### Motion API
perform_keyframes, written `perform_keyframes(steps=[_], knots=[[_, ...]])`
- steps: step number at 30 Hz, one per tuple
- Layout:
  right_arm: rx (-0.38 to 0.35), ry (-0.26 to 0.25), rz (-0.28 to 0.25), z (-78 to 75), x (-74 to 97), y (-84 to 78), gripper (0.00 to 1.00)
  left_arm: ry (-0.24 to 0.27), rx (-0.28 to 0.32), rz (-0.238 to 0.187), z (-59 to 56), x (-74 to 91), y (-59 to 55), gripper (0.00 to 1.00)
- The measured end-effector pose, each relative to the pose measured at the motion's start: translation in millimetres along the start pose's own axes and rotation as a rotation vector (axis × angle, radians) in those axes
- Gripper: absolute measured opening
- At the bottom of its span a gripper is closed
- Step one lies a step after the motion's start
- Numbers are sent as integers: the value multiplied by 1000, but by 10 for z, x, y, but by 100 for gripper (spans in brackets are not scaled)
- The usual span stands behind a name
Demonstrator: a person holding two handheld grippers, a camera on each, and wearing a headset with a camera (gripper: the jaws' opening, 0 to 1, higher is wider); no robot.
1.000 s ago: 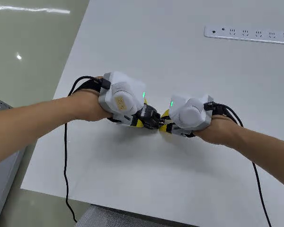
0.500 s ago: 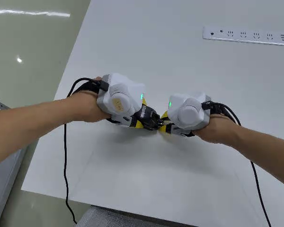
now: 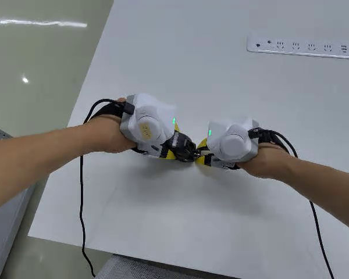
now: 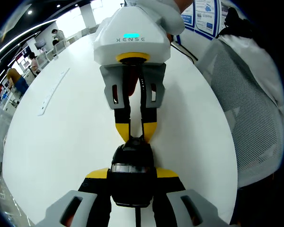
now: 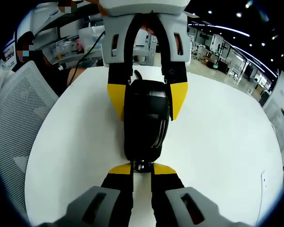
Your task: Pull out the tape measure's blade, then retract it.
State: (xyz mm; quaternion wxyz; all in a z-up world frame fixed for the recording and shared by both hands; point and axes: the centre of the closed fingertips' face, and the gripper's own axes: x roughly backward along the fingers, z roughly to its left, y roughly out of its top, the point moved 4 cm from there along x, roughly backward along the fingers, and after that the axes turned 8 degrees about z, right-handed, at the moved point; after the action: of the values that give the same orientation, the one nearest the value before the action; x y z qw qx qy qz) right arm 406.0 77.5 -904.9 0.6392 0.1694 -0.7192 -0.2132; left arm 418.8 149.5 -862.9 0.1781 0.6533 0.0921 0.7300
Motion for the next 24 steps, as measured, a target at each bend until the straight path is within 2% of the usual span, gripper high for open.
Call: perform_keyframes(steps=[24], knots=[[19, 6, 16, -19, 111, -181, 11, 3, 19, 1, 4, 9, 7, 30]])
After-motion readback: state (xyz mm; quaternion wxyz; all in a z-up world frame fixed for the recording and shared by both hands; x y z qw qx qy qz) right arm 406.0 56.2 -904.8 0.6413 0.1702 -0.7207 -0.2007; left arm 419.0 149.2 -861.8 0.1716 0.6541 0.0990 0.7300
